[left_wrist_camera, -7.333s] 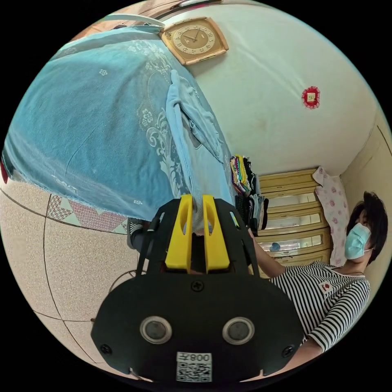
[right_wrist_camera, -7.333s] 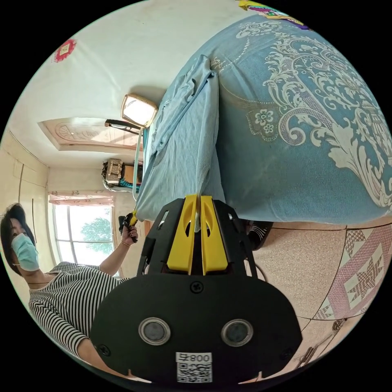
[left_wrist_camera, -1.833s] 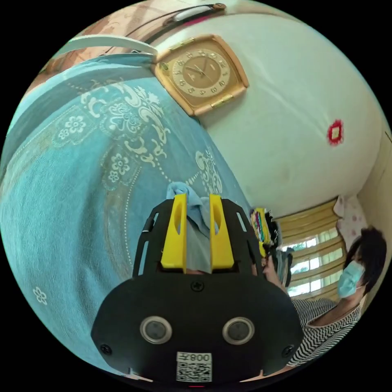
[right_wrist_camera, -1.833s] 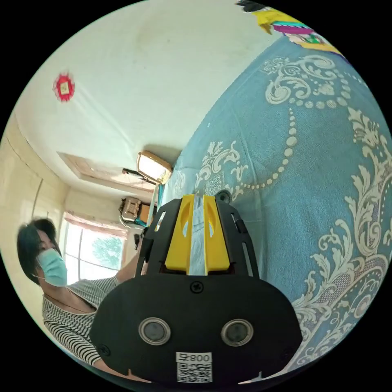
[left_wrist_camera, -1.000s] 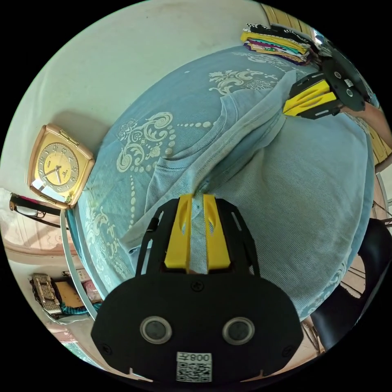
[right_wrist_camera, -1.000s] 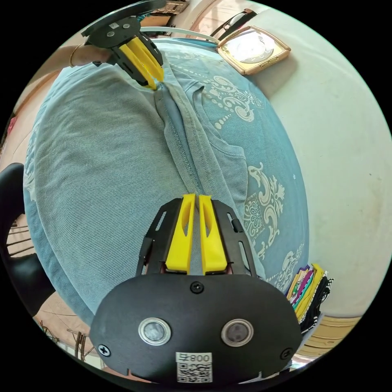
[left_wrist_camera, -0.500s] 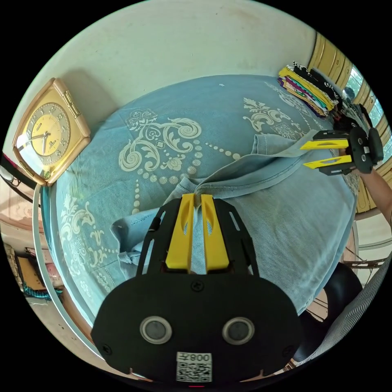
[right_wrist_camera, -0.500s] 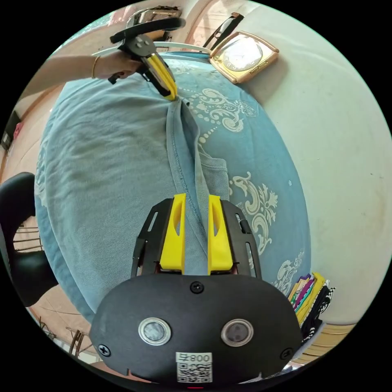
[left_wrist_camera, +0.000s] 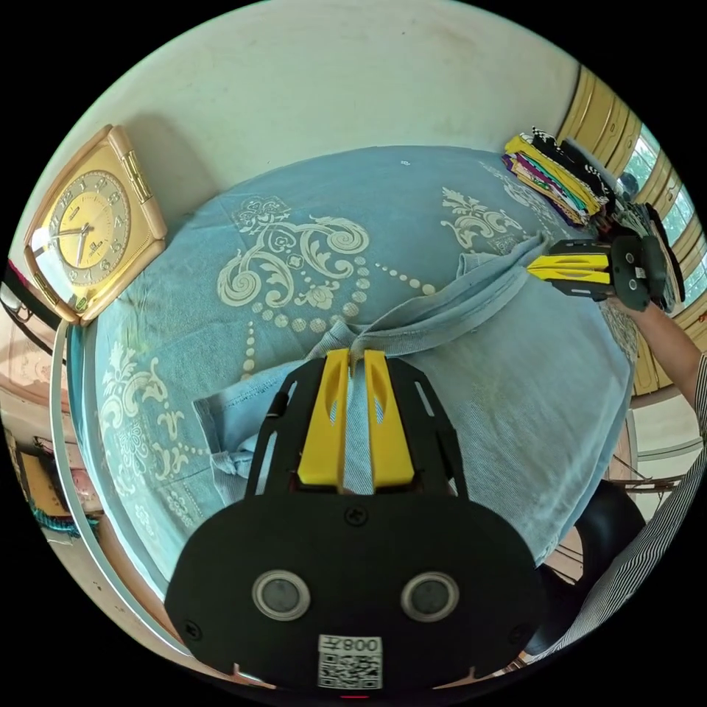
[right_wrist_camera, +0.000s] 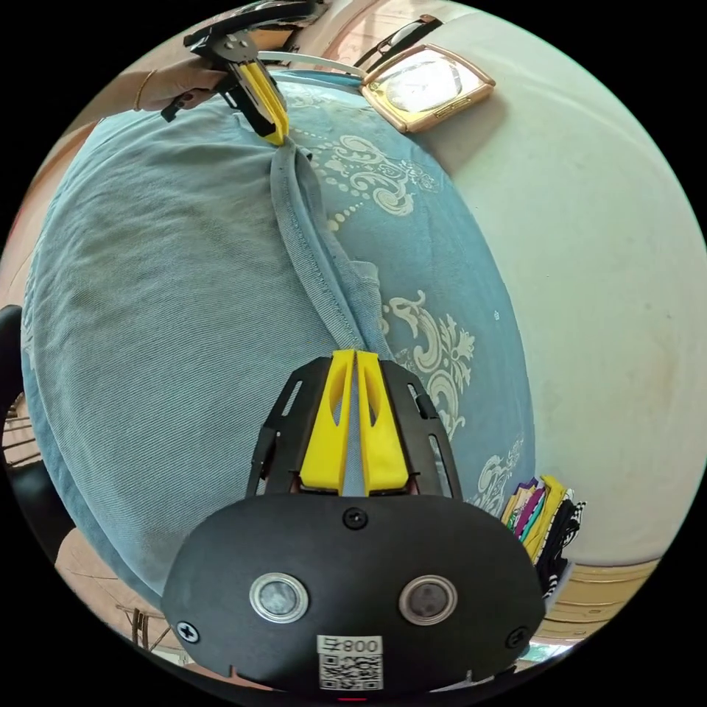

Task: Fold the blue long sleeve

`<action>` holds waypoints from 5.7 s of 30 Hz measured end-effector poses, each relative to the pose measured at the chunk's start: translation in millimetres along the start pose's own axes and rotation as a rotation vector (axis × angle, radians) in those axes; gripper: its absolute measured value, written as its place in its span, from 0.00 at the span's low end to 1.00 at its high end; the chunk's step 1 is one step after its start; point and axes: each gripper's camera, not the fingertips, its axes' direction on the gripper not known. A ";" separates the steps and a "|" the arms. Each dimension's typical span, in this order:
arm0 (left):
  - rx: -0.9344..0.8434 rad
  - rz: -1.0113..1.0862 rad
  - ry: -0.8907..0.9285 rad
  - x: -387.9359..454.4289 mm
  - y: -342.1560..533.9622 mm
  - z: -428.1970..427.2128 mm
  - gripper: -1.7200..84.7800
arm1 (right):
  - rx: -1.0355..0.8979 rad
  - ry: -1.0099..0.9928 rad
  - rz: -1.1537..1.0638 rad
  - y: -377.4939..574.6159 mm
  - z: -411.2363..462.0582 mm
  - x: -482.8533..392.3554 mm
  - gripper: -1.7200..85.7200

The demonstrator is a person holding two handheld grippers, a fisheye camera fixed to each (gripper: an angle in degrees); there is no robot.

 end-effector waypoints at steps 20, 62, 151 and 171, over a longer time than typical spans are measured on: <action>0.023 -0.370 -0.091 -138.3 81.6 -36.9 0.03 | -0.045 -0.231 0.381 62.6 16.1 76.1 0.02; 0.118 -0.492 -0.083 -172.1 175.2 -176.4 0.02 | 0.089 -0.468 0.903 268.4 -95.7 190.0 0.02; 0.210 0.257 0.197 538.5 3.0 -185.2 0.05 | 0.538 -1.270 1.542 450.6 -69.5 294.9 0.15; 0.153 0.290 0.301 536.8 -6.1 -191.1 0.05 | 0.350 -1.203 1.430 363.2 12.0 306.9 0.07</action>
